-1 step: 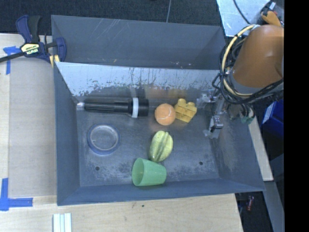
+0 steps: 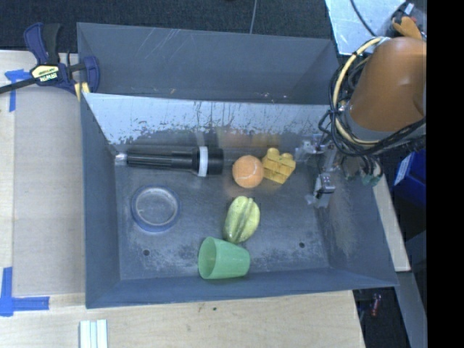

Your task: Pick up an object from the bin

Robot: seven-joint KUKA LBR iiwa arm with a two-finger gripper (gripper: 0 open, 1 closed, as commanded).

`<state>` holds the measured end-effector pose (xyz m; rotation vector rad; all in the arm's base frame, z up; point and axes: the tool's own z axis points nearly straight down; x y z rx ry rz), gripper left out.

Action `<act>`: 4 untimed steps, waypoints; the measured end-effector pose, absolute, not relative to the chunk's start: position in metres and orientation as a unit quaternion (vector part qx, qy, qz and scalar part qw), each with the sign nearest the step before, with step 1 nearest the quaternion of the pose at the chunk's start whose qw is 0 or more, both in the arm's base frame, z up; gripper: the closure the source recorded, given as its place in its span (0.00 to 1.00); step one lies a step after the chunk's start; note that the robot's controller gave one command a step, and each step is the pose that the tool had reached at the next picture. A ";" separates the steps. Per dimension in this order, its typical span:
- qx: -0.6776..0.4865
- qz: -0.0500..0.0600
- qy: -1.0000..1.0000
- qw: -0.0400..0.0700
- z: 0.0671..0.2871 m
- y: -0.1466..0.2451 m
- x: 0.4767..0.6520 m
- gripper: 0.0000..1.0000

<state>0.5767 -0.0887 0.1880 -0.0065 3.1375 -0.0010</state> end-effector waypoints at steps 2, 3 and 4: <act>0.025 -0.001 1.000 0.008 0.168 -0.061 0.604 0.00; -0.036 -0.001 0.999 0.009 0.097 -0.037 0.607 0.00; -0.008 -0.001 1.000 0.007 0.178 -0.053 0.601 0.00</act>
Offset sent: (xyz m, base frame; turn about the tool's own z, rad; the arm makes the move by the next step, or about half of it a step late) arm 0.0251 0.0270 -0.0206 0.0550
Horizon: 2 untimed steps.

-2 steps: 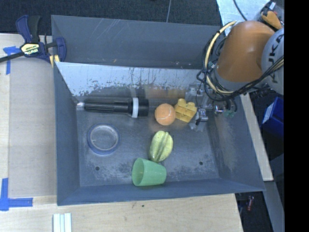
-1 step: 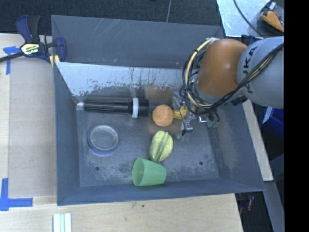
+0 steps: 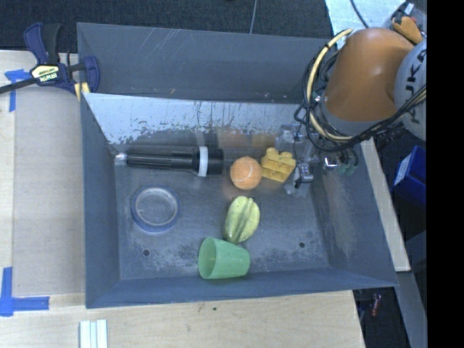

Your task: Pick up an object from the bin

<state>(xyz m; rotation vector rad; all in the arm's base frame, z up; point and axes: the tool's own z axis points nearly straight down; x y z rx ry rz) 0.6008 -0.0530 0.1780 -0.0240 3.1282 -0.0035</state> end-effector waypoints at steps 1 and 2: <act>-0.013 -0.001 1.000 0.015 0.264 -0.063 0.631 0.00; 0.010 0.000 1.000 0.005 0.172 -0.055 0.624 0.00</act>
Offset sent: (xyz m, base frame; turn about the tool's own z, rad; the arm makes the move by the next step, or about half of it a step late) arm 0.0248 -0.0015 -0.0024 0.0358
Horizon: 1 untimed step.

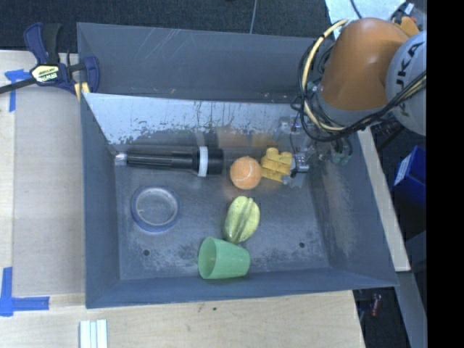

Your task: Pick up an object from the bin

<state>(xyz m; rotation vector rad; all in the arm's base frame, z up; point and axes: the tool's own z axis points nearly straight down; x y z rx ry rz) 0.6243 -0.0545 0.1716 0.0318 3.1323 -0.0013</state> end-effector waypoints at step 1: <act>-0.001 -0.002 1.000 0.009 0.182 -0.048 0.624 0.00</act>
Offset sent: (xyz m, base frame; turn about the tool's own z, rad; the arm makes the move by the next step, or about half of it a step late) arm -0.0435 -0.0213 0.0021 -0.4156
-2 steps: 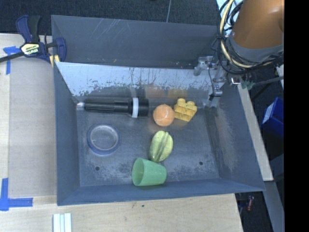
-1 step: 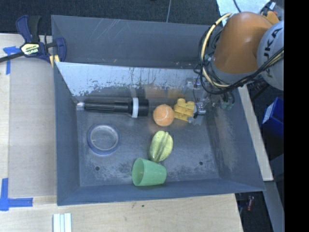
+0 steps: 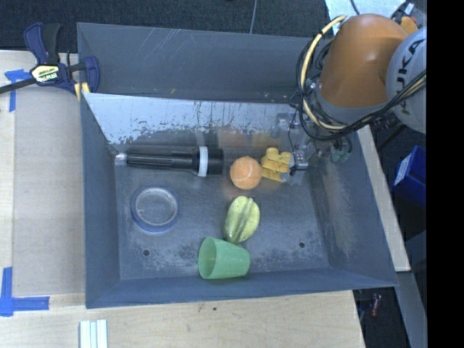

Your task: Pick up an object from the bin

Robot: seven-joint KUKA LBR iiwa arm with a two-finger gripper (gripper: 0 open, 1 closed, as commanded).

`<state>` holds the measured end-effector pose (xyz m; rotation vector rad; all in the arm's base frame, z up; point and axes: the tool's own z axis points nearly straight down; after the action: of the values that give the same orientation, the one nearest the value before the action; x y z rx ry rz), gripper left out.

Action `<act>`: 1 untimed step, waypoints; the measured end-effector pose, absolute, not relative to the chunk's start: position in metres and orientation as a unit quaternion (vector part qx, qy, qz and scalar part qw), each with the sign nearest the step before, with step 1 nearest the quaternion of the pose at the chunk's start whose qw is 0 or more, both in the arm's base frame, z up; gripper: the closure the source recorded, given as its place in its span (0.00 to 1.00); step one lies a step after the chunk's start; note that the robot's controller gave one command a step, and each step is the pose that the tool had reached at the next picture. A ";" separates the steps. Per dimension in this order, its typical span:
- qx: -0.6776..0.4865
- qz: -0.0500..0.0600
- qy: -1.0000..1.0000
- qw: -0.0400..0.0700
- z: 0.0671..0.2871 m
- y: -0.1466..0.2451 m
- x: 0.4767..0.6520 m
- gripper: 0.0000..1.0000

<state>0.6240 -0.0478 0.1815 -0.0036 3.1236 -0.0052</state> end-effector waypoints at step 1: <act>-0.195 -0.003 0.981 0.009 0.174 -0.077 0.582 1.00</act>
Offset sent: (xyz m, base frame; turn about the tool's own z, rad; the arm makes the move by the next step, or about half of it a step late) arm 0.0000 0.0000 0.0000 0.0000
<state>0.5816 -0.0765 0.1741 -0.6099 3.0636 -0.0102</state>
